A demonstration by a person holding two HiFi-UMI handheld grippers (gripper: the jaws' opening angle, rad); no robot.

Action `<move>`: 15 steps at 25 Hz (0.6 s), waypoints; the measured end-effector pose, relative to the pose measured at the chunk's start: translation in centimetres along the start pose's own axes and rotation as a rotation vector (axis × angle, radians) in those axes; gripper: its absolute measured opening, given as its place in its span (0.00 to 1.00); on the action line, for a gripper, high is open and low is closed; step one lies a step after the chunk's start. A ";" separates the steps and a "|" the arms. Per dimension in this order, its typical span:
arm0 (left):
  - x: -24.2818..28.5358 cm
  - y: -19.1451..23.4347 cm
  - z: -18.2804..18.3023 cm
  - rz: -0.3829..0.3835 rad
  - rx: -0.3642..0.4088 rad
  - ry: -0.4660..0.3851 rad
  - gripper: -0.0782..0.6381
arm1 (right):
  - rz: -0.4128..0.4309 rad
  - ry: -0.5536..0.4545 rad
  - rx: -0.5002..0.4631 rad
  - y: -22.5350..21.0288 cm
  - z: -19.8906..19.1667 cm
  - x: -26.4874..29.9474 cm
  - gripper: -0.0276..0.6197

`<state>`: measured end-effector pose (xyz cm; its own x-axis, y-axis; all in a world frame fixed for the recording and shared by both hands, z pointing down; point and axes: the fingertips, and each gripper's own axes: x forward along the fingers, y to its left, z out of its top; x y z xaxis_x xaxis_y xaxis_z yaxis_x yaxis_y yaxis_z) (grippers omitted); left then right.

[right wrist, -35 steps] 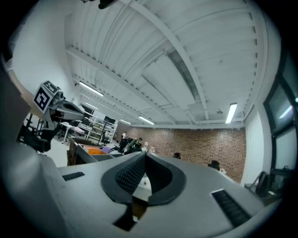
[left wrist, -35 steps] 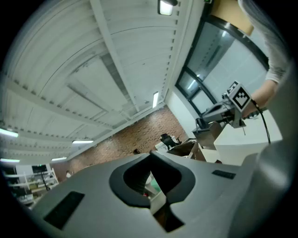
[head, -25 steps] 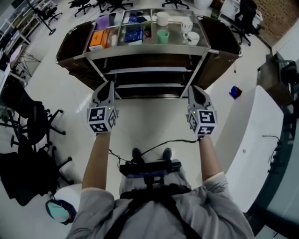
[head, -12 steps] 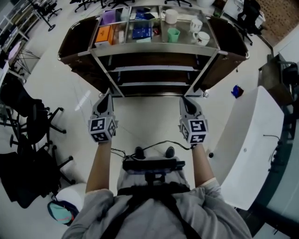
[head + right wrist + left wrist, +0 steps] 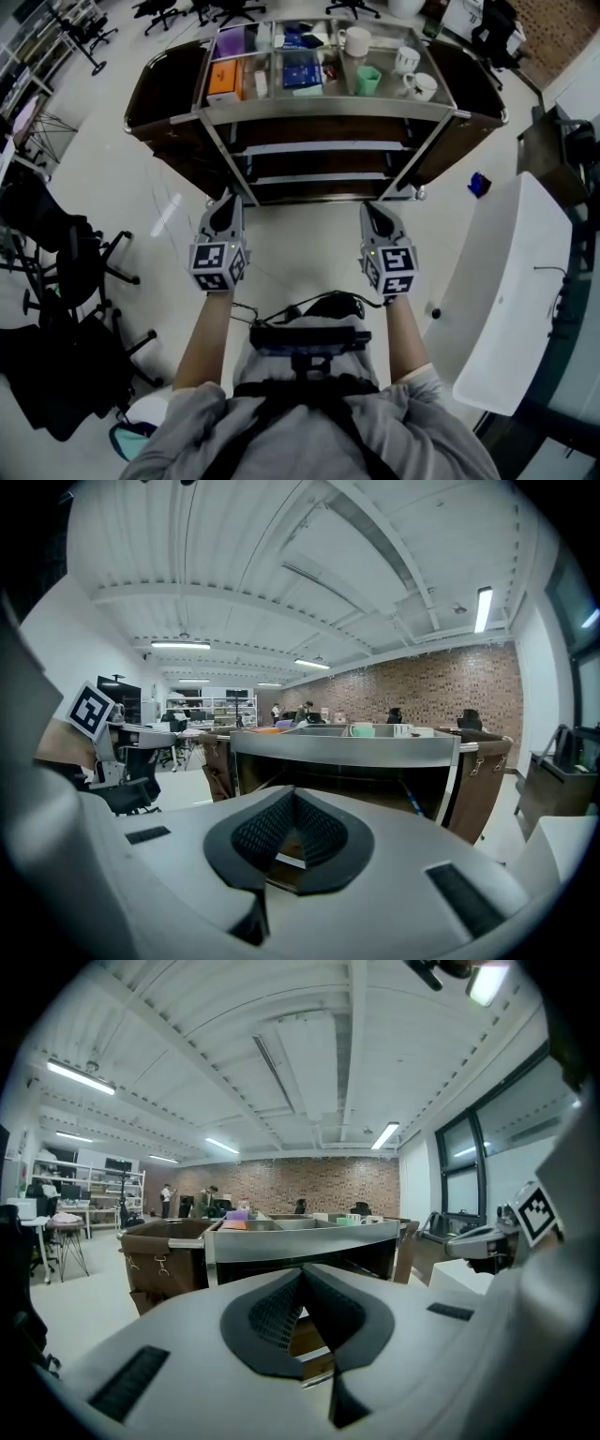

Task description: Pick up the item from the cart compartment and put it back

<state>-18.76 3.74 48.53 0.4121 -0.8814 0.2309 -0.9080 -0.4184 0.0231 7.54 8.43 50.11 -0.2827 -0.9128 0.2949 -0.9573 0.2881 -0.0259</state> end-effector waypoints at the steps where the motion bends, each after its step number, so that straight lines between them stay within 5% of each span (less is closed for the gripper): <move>1: 0.2 0.2 0.2 -0.010 0.000 -0.003 0.11 | 0.000 -0.003 -0.002 0.4 0.3 0.5 0.06; 15: 7.0 2.7 2.4 0.011 -0.044 -0.001 0.11 | 0.163 0.007 -0.054 2.0 4.9 9.8 0.06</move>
<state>-18.17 -4.06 47.83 0.4021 -0.8861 0.2305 -0.9149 -0.3987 0.0631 2.53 -1.37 48.29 -0.4332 -0.8507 0.2977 -0.8940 0.4475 -0.0221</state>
